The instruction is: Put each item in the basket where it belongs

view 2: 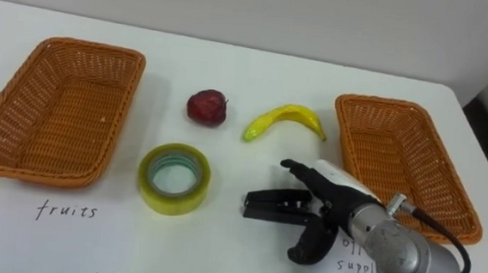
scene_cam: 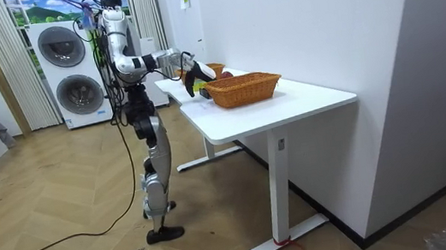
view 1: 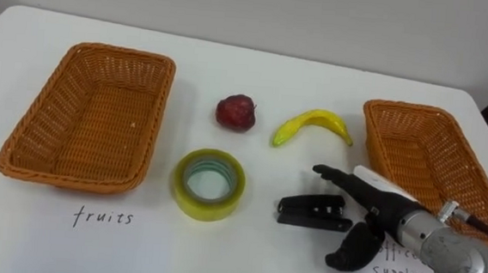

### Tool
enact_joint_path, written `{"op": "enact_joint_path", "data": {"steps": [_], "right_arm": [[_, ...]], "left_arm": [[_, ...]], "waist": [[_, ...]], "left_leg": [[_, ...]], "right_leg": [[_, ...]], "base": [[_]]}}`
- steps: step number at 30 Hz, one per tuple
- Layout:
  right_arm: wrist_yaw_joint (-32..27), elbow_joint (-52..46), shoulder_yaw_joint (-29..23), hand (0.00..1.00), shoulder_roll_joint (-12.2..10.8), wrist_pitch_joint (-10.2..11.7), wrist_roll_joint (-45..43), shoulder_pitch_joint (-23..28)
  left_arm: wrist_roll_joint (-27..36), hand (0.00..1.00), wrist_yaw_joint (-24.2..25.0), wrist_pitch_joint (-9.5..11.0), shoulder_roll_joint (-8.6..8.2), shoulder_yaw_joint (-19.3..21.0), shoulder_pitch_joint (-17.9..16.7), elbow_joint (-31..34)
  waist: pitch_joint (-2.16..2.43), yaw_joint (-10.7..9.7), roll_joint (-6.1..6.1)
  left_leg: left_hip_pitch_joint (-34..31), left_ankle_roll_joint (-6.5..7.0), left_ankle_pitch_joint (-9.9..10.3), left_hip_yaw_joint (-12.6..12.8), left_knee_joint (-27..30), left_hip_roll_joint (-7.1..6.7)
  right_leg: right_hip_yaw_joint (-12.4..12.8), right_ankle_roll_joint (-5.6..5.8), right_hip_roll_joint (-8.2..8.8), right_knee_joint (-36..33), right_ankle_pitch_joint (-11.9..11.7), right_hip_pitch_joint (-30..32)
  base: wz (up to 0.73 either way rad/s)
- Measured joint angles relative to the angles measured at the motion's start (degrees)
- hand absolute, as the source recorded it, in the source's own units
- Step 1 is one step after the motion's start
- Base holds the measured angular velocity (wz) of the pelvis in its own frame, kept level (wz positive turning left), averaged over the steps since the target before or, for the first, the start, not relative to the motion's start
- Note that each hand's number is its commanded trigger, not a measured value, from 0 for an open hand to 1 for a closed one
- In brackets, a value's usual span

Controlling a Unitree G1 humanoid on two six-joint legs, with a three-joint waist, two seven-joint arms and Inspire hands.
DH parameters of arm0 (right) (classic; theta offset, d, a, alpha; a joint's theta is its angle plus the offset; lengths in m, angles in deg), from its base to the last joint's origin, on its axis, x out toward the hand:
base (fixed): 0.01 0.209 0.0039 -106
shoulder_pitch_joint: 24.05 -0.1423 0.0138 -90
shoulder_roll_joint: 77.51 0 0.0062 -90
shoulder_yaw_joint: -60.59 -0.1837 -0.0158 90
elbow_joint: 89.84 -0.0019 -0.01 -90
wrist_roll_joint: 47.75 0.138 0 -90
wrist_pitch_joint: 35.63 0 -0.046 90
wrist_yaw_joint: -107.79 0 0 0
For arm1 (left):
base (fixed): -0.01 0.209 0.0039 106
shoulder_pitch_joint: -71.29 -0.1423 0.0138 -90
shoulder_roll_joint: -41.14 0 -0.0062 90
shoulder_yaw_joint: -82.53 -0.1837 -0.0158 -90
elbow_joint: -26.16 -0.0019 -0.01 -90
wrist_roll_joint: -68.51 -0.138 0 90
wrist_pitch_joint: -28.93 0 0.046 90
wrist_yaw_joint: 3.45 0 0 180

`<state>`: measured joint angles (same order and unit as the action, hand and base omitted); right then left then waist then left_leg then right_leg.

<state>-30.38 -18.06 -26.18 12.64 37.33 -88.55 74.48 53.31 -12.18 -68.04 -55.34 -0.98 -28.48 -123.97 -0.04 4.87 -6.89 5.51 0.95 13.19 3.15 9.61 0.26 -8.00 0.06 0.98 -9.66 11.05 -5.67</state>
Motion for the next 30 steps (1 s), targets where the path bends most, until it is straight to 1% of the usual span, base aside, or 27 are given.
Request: {"op": "enact_joint_path", "data": {"steps": [4,9,11,14,19,22,25,30], "right_arm": [[-0.91,0.13,0.0,0.0,-0.55,0.0,-0.18,0.03],[-1.72,-0.05,0.08,0.0,-2.03,0.0,-0.13,0.08],[-1.77,-0.66,0.1,0.0,-3.0,0.02,-0.09,0.07],[-1.78,-0.8,0.16,0.0,-3.23,0.04,0.11,-0.02],[-2.16,-1.45,0.9,0.0,-4.94,0.07,0.54,-0.07],[-2.39,-2.07,2.3,0.0,-5.12,0.35,0.61,-0.07],[-2.39,-2.14,2.42,0.0,-5.4,0.98,1.31,-0.07],[-2.38,-2.14,2.48,0.0,-5.47,1.11,1.43,-0.07]], "left_arm": [[-0.01,0.0,-0.77,0.04,-0.02,0.01,-0.09,0.43],[-0.03,0.0,-1.13,0.29,-0.02,-0.01,-0.17,1.08],[-0.03,0.0,-2.04,0.36,-0.04,-0.02,-0.7,1.92],[0.02,0.0,-2.5,0.43,-0.01,-0.05,-1.11,2.37],[0.02,0.0,-3.55,0.72,-0.04,-1.21,-1.48,2.31],[0.02,0.0,-3.58,0.8,-0.03,-1.22,-1.89,2.27],[0.02,0.0,-3.58,1.05,-0.04,-1.28,-2.33,2.25],[0.02,0.0,-3.58,1.12,-0.03,-1.38,-2.55,0.73]], "waist": [[-0.01,0.02,0.02],[-0.01,0.11,0.11],[0.05,0.04,0.29],[0.27,0.13,0.63],[0.22,0.13,0.76],[0.21,0.09,0.77],[0.2,0.13,0.78],[0.13,0.14,0.88]], "left_leg": [[-0.03,0.0,0.0,0.17,-0.07,0.0],[-0.06,0.0,0.0,0.19,-0.1,0.01],[-0.13,0.0,0.0,0.18,-0.1,0.01],[-0.11,0.0,-0.01,0.13,-0.1,-0.02],[-0.03,-0.01,-0.02,0.05,-0.06,0.02],[0.03,-0.01,-0.02,-0.02,0.0,0.01],[0.11,0.01,-0.03,-0.03,0.02,-0.01],[0.07,0.01,-0.03,-0.28,0.05,0.0]], "right_leg": [[-0.04,0.0,-0.01,0.01,0.0,0.04],[-0.08,0.0,-0.01,0.04,0.0,0.09],[-0.09,0.0,-0.01,0.04,0.0,0.17],[-0.12,0.0,0.03,0.02,0.0,0.13],[-0.25,0.0,0.01,0.03,0.0,0.06],[-0.28,0.0,0.04,0.0,0.0,-0.03],[-0.32,0.0,0.06,0.0,0.0,-0.16],[-0.73,0.0,0.05,0.0,0.0,-0.3]], "base": [[0.0],[0.0],[0.0],[0.0],[0.0],[0.0],[0.0],[0.01]]}}
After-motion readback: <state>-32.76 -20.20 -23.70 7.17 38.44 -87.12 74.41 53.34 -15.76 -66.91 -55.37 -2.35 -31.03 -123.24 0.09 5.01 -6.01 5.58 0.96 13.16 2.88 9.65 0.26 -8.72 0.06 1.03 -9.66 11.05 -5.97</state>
